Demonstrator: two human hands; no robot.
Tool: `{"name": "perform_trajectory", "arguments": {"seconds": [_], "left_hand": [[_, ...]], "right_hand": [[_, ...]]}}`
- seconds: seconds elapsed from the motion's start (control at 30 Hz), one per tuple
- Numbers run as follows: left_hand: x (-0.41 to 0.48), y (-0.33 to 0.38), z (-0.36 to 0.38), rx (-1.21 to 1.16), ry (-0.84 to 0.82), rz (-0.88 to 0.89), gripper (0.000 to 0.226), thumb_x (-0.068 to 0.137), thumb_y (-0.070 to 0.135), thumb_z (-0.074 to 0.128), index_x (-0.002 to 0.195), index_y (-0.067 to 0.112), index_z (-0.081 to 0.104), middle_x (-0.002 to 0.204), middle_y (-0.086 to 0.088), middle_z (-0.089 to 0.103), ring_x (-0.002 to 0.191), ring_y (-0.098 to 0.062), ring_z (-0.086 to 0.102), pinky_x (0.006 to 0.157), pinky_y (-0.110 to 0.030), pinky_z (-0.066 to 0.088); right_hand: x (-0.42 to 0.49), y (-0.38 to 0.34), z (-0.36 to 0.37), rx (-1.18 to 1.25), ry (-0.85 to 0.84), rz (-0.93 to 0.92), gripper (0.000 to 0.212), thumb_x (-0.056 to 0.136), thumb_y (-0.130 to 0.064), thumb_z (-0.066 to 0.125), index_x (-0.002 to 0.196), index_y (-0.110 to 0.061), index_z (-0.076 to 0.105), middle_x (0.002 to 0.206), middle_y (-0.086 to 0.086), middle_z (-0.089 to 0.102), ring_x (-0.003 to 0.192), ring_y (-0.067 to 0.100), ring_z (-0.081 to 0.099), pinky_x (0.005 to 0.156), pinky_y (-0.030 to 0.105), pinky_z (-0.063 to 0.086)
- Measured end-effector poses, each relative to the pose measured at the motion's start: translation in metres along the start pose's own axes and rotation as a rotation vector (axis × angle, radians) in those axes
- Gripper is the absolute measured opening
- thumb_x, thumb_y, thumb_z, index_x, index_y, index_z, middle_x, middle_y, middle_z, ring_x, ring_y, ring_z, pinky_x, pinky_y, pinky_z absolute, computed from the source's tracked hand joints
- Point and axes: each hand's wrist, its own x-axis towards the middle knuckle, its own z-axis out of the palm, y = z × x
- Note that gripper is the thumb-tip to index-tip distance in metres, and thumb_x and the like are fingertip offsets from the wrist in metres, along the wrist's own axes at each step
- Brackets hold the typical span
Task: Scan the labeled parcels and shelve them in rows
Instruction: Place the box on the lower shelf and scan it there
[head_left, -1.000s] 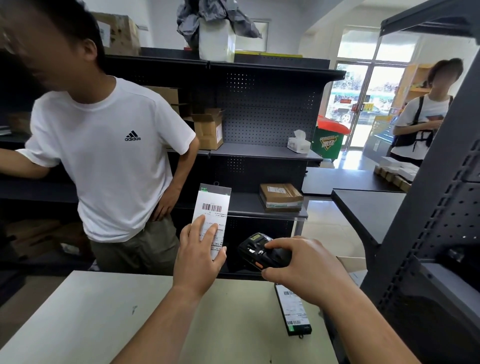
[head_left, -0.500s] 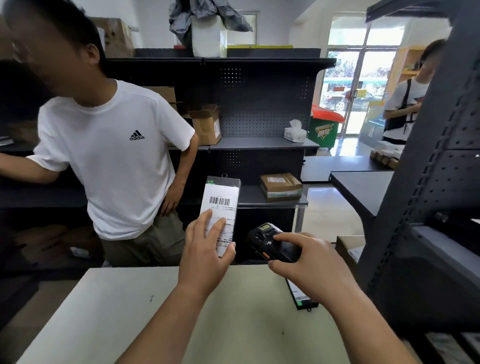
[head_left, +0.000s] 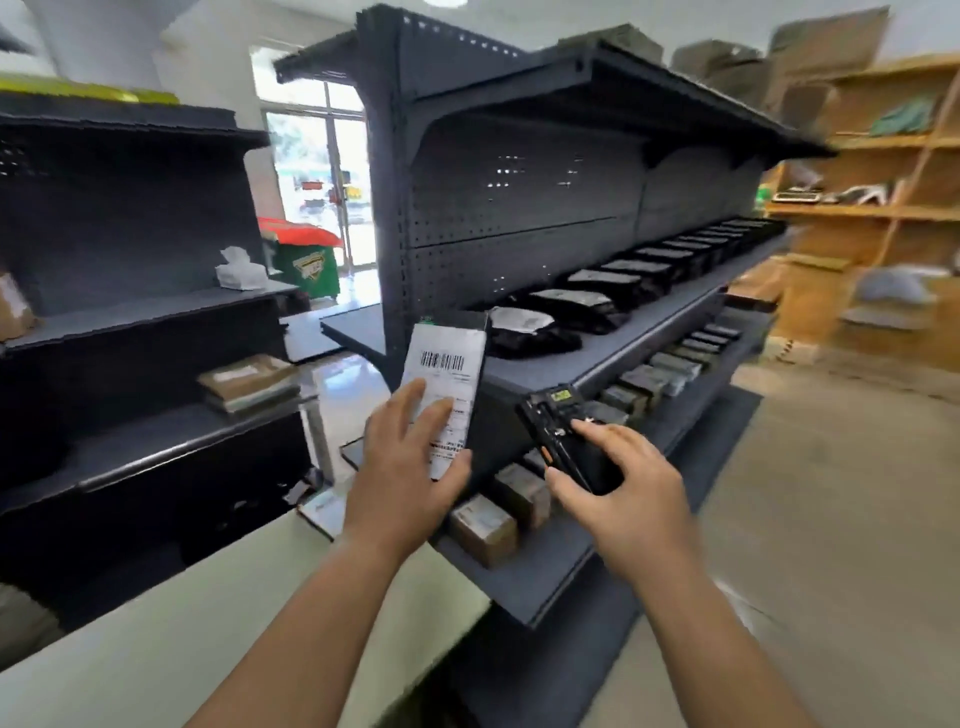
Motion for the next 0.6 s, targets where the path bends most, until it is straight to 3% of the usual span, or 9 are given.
{"name": "perform_trajectory", "arguments": {"seconds": [0.07,0.13,0.33,0.6], "left_hand": [[0.007,0.049,0.034,-0.073,-0.034,0.076,0.055,0.081,0.041,0.064,0.131,0.019,0.058,0.148,-0.005,0.039,0.133,-0.023,0.035,0.108,-0.031,0.025],[0.016,0.099,0.075,-0.154,-0.080,0.154,0.054,0.081,0.043,0.063,0.129,0.018,0.059,0.147,-0.007,0.040,0.131,-0.025,0.037,0.107,-0.030,0.026],[0.042,0.257,0.222,-0.370,-0.210,0.298,0.056,0.081,0.047,0.058,0.129,0.018,0.059,0.147,-0.003,0.040,0.130,-0.026,0.039,0.106,-0.035,0.035],[0.094,0.369,0.418,-0.488,-0.324,0.352,0.054,0.082,0.041,0.064,0.132,0.021,0.057,0.150,0.002,0.035,0.135,-0.024,0.036,0.106,-0.035,0.035]], "right_hand": [[-0.005,0.033,-0.042,-0.014,0.099,0.048,0.052,0.070,-0.048,0.078,0.120,-0.035,0.068,0.123,-0.012,0.062,0.115,0.008,0.058,0.100,0.029,0.047],[-0.007,0.070,-0.084,-0.036,0.185,0.095,0.057,0.067,-0.057,0.069,0.120,-0.036,0.068,0.122,-0.012,0.062,0.113,0.009,0.060,0.098,0.034,0.049],[0.006,0.185,-0.215,-0.154,0.359,0.228,0.062,0.065,-0.062,0.062,0.122,-0.037,0.066,0.121,-0.014,0.061,0.104,0.010,0.060,0.090,0.036,0.052],[0.079,0.351,-0.310,-0.273,0.455,0.350,0.053,0.072,-0.045,0.077,0.123,-0.038,0.065,0.116,-0.017,0.061,0.102,0.007,0.059,0.087,0.035,0.054]]}}
